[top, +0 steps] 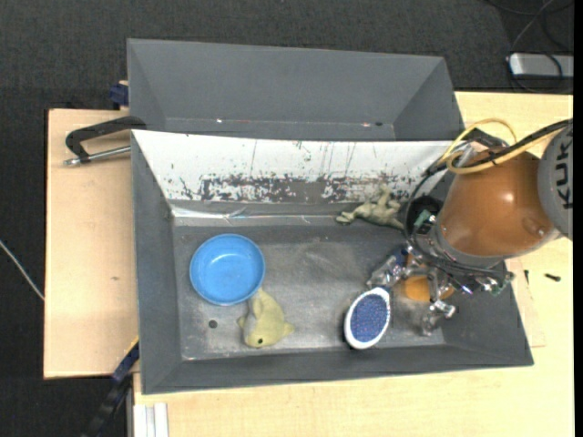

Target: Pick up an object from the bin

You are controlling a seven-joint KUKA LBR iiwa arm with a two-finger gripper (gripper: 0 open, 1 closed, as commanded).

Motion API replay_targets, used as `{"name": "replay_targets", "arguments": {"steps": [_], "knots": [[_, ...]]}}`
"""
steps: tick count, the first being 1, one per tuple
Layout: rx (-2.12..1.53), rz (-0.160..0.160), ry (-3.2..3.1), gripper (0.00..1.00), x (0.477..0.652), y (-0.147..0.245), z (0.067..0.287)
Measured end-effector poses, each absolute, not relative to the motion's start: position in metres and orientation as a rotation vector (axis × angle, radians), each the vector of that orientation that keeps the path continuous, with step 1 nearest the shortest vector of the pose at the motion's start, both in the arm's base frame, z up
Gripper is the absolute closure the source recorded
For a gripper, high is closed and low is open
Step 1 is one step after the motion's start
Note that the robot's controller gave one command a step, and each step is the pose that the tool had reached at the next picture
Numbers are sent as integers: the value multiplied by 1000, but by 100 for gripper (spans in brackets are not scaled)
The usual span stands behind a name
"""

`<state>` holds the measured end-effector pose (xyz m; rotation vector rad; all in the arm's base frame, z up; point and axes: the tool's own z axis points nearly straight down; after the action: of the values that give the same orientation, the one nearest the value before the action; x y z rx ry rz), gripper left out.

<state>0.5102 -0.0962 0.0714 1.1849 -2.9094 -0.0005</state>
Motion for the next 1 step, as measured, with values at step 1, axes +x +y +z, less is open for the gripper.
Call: {"name": "replay_targets", "arguments": {"steps": [1], "knots": [[1192, 0, -2913, 100, 512, -94, 72]]}}
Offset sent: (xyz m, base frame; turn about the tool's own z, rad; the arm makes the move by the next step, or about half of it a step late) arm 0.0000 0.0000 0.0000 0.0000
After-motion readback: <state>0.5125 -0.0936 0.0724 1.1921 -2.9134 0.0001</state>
